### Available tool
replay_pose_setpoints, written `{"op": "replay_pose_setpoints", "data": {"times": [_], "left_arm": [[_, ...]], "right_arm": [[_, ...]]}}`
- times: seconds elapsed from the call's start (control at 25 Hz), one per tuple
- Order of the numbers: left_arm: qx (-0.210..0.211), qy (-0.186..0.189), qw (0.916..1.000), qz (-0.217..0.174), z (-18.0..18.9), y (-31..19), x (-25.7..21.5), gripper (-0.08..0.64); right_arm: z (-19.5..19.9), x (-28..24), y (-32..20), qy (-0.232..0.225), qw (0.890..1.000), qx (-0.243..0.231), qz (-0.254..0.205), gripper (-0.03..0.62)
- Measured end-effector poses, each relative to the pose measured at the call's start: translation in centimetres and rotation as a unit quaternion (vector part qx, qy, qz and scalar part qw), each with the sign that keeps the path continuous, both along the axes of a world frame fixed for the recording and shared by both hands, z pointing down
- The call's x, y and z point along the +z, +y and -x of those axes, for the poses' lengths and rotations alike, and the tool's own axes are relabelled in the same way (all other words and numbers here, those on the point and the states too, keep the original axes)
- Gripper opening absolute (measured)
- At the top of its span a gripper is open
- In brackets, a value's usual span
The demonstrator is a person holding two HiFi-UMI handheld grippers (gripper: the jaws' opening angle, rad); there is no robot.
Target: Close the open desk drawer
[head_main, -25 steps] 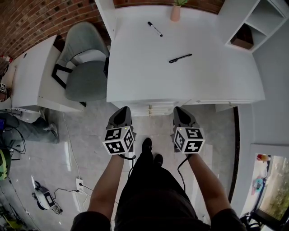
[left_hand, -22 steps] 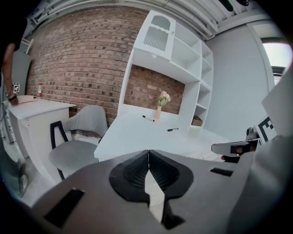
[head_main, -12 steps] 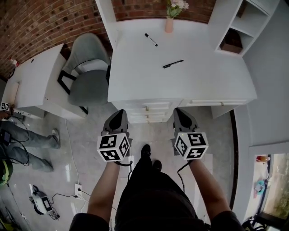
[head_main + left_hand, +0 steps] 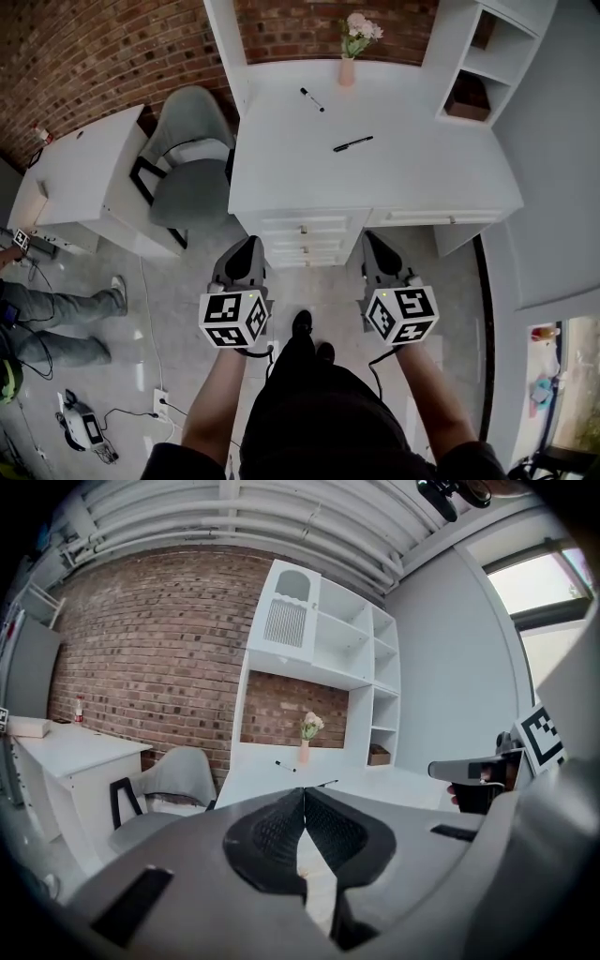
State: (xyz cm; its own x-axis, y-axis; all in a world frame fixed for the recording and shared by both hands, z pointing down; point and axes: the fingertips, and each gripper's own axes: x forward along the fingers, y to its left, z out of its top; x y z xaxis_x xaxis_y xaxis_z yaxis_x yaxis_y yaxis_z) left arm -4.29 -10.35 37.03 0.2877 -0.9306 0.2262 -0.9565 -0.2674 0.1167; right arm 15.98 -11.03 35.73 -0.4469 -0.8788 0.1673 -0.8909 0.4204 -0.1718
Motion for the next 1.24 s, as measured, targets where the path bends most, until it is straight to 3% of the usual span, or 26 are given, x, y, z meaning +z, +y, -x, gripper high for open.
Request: {"op": "replay_pose_setpoints", "data": {"times": [0.48,1.24], "left_arm": [[0.005,-0.007,0.9993,-0.036,-1.0,3.6,-3.4,0.009],[0.003,-0.008,0.9988,-0.047,-0.6,5.0,-4.5,0.009]], "right_arm": [[-0.4,-3.5,3.9,0.004,0.999,-0.009,-0.04,0.005],[0.1,-3.7,5.3,-0.003,0.999,-0.014,-0.043,0.005]]}}
